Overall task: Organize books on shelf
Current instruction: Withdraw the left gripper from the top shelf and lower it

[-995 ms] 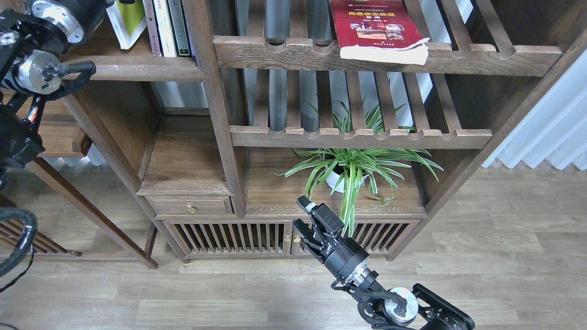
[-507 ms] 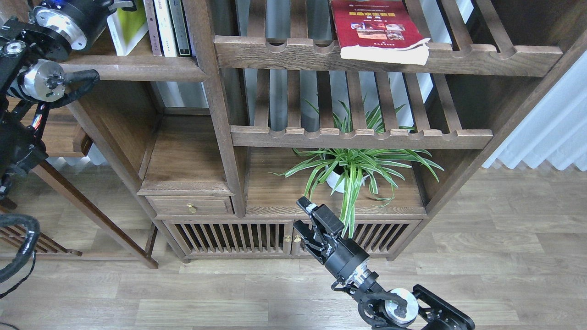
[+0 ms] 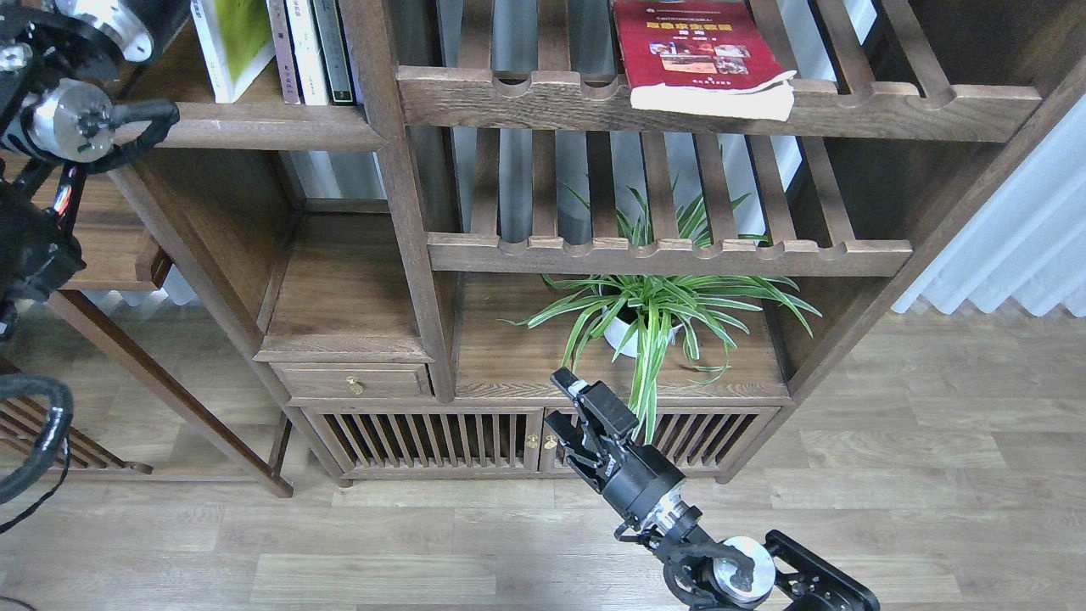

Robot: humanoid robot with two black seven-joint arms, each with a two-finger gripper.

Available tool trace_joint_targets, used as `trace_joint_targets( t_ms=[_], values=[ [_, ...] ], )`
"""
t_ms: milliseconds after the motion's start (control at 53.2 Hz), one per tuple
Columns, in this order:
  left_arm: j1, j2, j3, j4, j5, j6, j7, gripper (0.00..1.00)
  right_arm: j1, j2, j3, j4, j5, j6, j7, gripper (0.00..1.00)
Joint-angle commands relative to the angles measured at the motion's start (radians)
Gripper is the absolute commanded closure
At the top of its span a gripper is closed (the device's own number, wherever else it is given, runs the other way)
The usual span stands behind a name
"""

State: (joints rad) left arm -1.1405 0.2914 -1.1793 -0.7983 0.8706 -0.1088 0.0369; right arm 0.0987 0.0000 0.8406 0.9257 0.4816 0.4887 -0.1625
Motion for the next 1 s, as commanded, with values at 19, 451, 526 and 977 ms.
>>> trace_joint_targets(
  t_ms=[19, 451, 526, 977],
  values=[
    [-0.024, 0.000, -0.008, -0.009, -0.010, 0.000, 0.005, 0.76, -0.005, 0.000, 0.000, -0.002, 0.000, 0.000, 0.000, 0.02],
    [-0.065, -0.005, -0.063, -0.071, -0.030, 0.006, 0.012, 0.74, -0.021, 0.000, 0.000, -0.001, 0.002, 0.000, 0.000, 0.02],
    [-0.077, -0.003, -0.069, -0.073, -0.038, 0.008, 0.014, 0.74, -0.021, 0.000, 0.002, -0.001, 0.002, 0.000, 0.000, 0.02],
    [-0.024, 0.009, -0.111, -0.206, -0.128, 0.006, 0.021, 0.72, -0.025, 0.000, 0.023, 0.013, 0.002, 0.000, 0.000, 0.02]
  ],
)
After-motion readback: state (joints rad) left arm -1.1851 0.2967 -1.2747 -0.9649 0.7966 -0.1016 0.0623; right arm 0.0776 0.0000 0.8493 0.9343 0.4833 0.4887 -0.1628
